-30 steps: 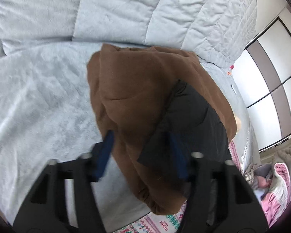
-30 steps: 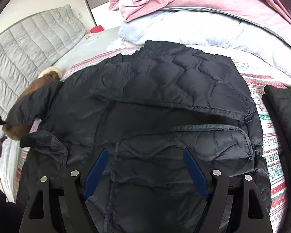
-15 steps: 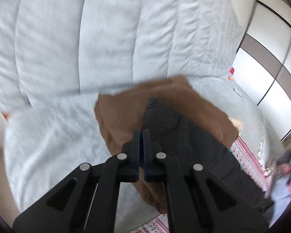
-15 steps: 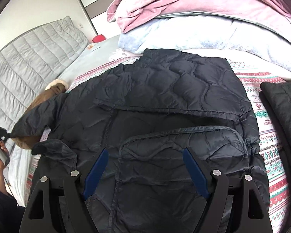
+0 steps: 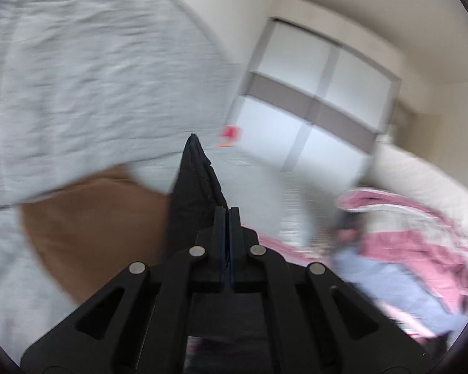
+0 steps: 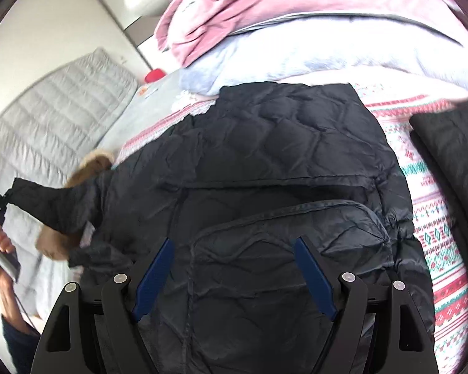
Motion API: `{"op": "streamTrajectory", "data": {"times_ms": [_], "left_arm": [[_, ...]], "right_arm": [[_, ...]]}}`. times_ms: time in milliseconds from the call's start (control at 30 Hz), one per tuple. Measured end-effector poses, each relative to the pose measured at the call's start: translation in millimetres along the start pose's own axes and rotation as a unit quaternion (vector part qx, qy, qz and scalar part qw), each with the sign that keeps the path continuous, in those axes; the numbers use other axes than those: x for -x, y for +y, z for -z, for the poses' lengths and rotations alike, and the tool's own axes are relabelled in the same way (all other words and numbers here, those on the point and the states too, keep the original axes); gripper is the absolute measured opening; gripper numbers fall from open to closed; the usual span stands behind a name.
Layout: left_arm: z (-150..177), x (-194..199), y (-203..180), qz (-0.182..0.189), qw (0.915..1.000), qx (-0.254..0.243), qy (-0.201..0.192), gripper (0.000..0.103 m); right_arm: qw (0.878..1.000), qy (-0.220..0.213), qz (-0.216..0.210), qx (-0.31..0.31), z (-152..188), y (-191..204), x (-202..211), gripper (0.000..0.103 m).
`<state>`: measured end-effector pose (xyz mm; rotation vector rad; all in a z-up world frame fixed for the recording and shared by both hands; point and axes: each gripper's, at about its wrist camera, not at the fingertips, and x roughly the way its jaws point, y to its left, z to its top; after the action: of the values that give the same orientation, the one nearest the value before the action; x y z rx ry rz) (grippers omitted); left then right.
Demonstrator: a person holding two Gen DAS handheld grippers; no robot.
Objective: Fold large clothes
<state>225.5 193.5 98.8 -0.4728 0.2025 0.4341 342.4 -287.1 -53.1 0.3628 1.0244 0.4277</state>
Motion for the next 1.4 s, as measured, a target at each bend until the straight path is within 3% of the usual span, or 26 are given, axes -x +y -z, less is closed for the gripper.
{"op": "streamTrajectory", "data": {"times_ms": [167, 300, 500, 667, 700, 767, 833, 900, 933, 1000, 1100, 1200, 1233, 1267, 1300, 1333, 1367, 1400], "left_arm": [[29, -10, -107, 0.113, 0.9919, -0.048, 0.034, 0.002], [75, -34, -175, 0.156, 0.9801, -0.099, 0.071, 0.002], [162, -67, -240, 0.172, 0.9622, -0.142, 0.156, 0.002], [220, -82, -253, 0.159, 0.9455, -0.17, 0.228, 0.002], [224, -83, -250, 0.15, 0.9415, -0.177, 0.244, 0.005], [222, -81, -243, 0.119, 0.9393, -0.208, 0.246, 0.022], [215, -79, -237, 0.075, 0.9339, -0.272, 0.22, 0.056], [208, -83, -228, 0.059, 0.9205, -0.318, 0.219, 0.072], [206, -87, -224, 0.055, 0.9171, -0.322, 0.228, 0.073], [210, -98, -216, 0.042, 0.9066, -0.328, 0.262, 0.073], [235, -107, -220, 0.027, 0.8925, -0.357, 0.275, 0.073], [274, -116, -233, 0.014, 0.8703, -0.408, 0.276, 0.072], [288, -123, -236, -0.016, 0.8583, -0.431, 0.278, 0.059], [297, -132, -235, -0.045, 0.847, -0.446, 0.286, 0.039], [299, -142, -232, -0.067, 0.842, -0.441, 0.304, 0.006], [294, -147, -228, -0.073, 0.8494, -0.419, 0.313, 0.005], [279, -148, -221, -0.066, 0.8708, -0.373, 0.313, 0.005], [267, -146, -216, -0.06, 0.8842, -0.346, 0.308, 0.005]], "right_arm": [[0.999, -0.012, 0.003, -0.049, -7, -25, 11, 0.081], [0.997, -0.02, -0.009, -0.08, -11, -40, 19, 0.081], [0.994, -0.03, -0.017, -0.099, -15, -55, 32, 0.081], [0.994, -0.026, -0.022, -0.107, -17, -64, 35, 0.081], [0.994, -0.024, -0.022, -0.108, -17, -65, 35, 0.081], [0.993, -0.02, -0.027, -0.112, -16, -68, 35, 0.081], [0.992, -0.017, -0.034, -0.116, -16, -71, 35, 0.081], [0.992, -0.016, -0.032, -0.12, -16, -74, 36, 0.081], [0.992, -0.016, -0.029, -0.121, -17, -75, 36, 0.081], [0.992, -0.016, -0.027, -0.124, -18, -77, 35, 0.081], [0.991, -0.015, -0.035, -0.126, -19, -73, 33, 0.081], [0.992, -0.011, -0.039, -0.12, -20, -68, 29, 0.081], [0.992, -0.009, -0.038, -0.117, -19, -66, 28, 0.081], [0.992, -0.008, -0.038, -0.116, -19, -66, 28, 0.081], [0.993, -0.007, -0.037, -0.116, -18, -67, 28, 0.081], [0.992, -0.007, -0.036, -0.117, -18, -68, 29, 0.081], [0.992, -0.008, -0.035, -0.118, -17, -70, 30, 0.081], [0.992, -0.01, -0.034, -0.121, -17, -72, 31, 0.081]]}}
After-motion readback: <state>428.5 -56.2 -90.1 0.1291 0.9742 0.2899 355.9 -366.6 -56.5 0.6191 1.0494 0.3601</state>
